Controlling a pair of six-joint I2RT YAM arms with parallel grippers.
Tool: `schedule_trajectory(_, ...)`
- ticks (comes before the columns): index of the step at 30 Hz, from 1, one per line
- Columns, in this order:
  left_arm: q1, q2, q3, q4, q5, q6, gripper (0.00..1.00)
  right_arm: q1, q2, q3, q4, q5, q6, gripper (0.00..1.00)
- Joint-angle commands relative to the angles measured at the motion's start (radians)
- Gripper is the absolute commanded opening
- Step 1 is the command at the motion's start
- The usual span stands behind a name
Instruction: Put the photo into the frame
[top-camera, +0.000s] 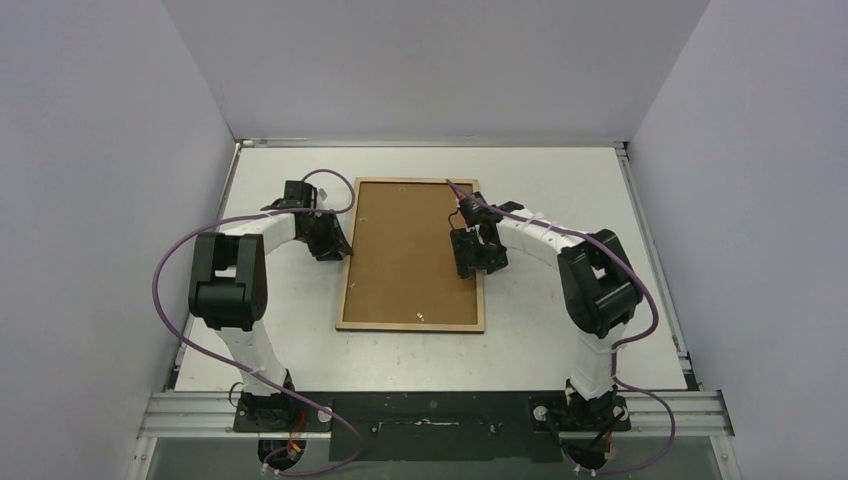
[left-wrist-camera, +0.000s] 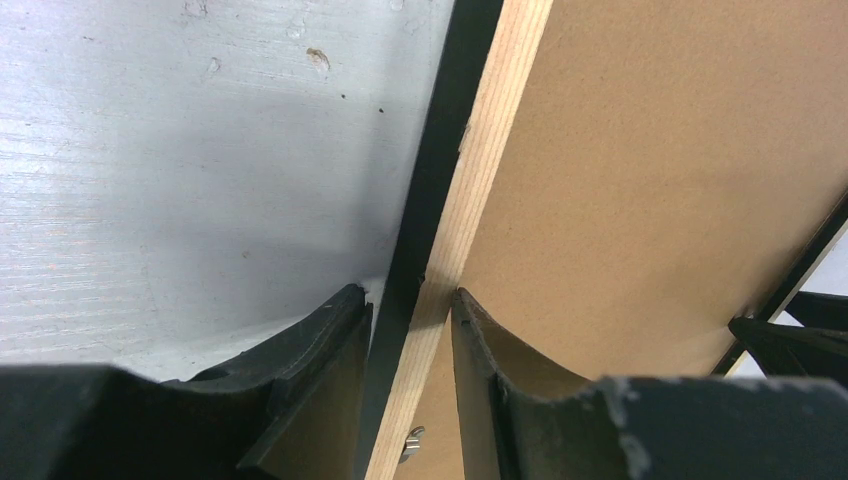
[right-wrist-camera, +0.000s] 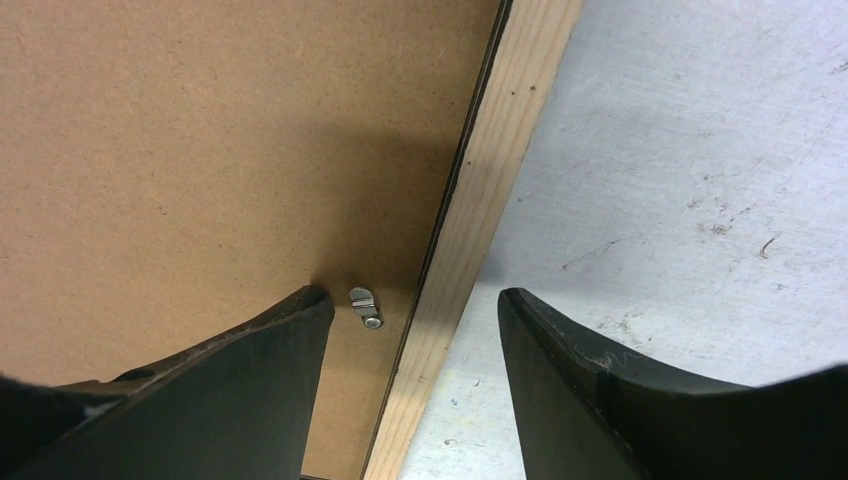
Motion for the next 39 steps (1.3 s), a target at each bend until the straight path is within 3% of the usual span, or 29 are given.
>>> schedule_trajectory(1,0.001,0.021,0.023,-0.030,-0.012,0.023,0.33,0.013,0.013,0.026,0.022,0.048,0.004,0.61)
schedule_trajectory(9,0.001,0.026,0.024,-0.030,-0.010,0.023,0.31,0.013,0.019,0.015,0.027,0.031,0.023,0.43)
schedule_trajectory(28,0.001,0.033,0.026,-0.031,-0.008,0.025,0.29,-0.009,0.006,-0.034,0.071,-0.035,0.047,0.31)
schedule_trajectory(39,0.001,0.038,0.024,-0.029,-0.005,0.023,0.29,-0.029,-0.006,-0.066,0.101,-0.066,0.051,0.31)
